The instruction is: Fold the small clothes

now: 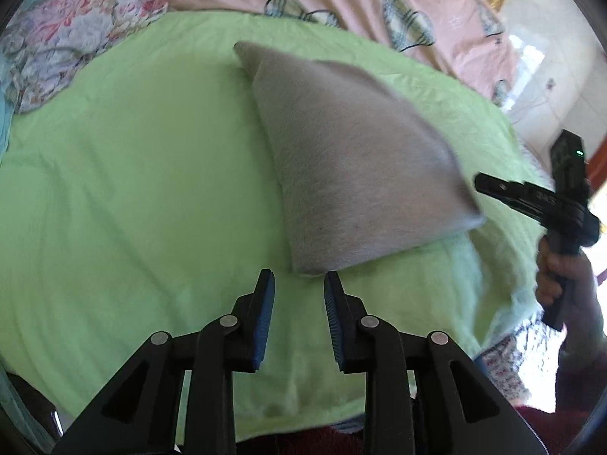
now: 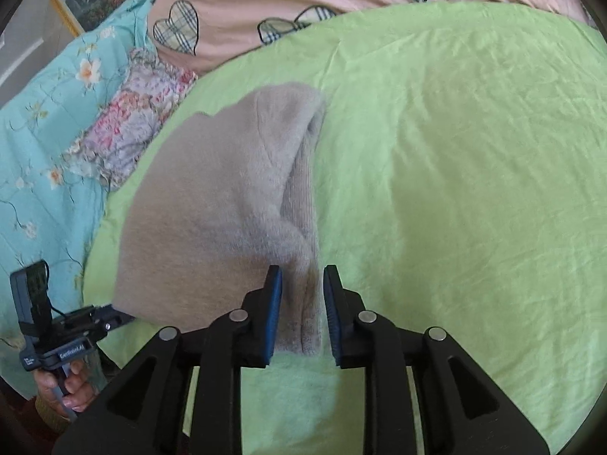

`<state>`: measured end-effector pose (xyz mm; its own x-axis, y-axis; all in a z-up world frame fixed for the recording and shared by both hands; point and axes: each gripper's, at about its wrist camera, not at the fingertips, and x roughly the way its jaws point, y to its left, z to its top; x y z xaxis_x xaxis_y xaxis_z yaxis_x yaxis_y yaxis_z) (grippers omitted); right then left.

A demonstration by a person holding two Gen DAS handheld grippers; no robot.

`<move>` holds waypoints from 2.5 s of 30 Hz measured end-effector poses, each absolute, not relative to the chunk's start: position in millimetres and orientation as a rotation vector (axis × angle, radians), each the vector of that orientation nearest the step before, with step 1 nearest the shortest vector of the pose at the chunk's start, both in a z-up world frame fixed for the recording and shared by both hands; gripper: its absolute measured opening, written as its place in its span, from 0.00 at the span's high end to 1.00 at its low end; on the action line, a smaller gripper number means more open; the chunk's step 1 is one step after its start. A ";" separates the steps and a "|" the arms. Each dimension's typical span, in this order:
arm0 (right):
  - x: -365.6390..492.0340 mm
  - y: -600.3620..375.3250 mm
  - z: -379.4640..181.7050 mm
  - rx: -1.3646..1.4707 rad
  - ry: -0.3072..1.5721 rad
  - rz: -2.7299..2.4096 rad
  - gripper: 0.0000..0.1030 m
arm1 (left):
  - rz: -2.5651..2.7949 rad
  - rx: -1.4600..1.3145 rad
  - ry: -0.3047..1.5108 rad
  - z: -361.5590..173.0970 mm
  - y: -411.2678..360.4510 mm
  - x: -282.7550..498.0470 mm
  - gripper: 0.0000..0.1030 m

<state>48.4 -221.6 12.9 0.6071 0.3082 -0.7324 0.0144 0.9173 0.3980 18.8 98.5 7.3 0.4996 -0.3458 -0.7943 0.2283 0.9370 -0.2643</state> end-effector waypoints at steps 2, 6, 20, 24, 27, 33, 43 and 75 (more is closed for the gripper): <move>49.0 -224.3 26.0 0.389 0.869 0.181 0.77 | -0.377 -0.127 0.945 25.5 99.7 19.3 0.64; 78.3 -209.4 40.0 0.371 0.830 0.229 0.77 | -0.412 -0.138 0.874 44.6 81.3 60.1 0.64; 161.4 -201.7 -23.6 0.323 0.931 0.242 0.76 | -0.475 -0.221 0.946 -7.3 59.8 162.0 0.99; 161.8 -197.3 -18.2 0.288 0.926 0.223 0.76 | -0.453 -0.210 0.946 -5.5 55.7 161.0 1.00; 151.2 -199.9 -10.4 0.319 0.912 0.218 0.75 | -0.442 -0.208 0.926 6.1 57.2 142.4 0.99; 89.4 -184.3 20.4 0.251 0.868 0.284 0.73 | -0.467 -0.178 0.886 20.0 61.8 77.8 0.90; 46.3 -192.9 -22.6 0.232 0.921 0.216 0.73 | -0.390 -0.142 0.947 -20.0 60.5 47.3 0.91; -41.0 -167.5 -1.5 0.225 0.953 0.139 0.30 | -0.242 -0.065 0.964 -5.4 61.1 -25.4 0.37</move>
